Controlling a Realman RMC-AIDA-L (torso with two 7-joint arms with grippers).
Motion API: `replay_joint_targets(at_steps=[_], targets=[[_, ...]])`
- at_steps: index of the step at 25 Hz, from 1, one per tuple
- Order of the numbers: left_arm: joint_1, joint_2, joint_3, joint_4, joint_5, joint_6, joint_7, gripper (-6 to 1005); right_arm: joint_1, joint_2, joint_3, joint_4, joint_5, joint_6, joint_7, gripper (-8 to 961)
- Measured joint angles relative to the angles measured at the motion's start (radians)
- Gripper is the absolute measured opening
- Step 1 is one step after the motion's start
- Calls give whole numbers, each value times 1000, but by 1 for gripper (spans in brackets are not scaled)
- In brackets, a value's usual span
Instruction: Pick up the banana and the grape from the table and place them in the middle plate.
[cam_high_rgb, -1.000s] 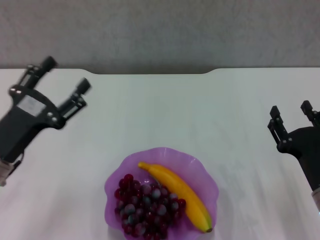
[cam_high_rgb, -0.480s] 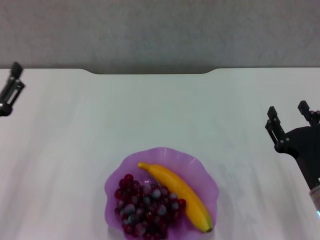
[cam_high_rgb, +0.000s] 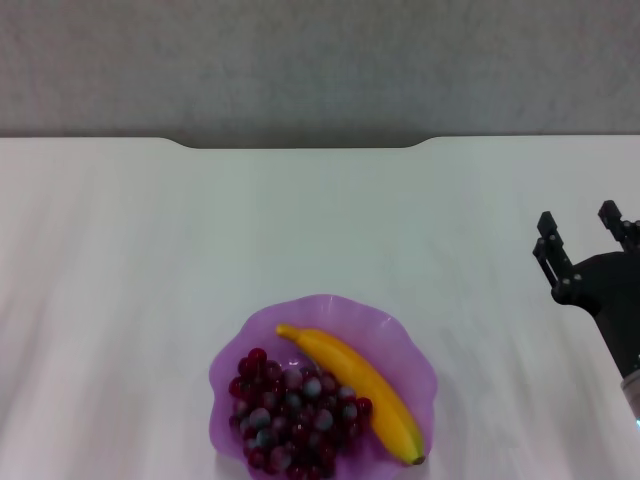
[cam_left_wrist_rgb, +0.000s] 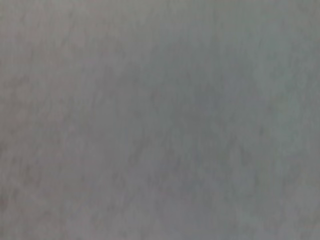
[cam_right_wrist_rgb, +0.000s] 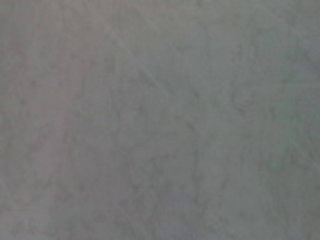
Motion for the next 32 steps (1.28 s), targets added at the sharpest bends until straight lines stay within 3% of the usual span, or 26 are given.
replay_joint_targets(at_steps=[5,11,17,24,27,32], targets=[[-6,2,-21,0,-1,-97,5,480,3,0,-5,8,42,0,0,576],[-5,0,-68,0,-1,-118,4,260,11,0,-2,19,48,0,0,574],[0,1,-69,1,0,-119,-8,219,14,0,-4,37,48,0,-1,572],[1,1,-69,2,-1,-142,-9,104,14,0,-13,59,47,0,-2,570],[0,1,-70,3,-1,-147,-9,54,14,0,-16,61,48,0,-1,364],[-2,1,-70,5,-2,-147,-9,35,14,0,-16,62,48,0,-1,174]])
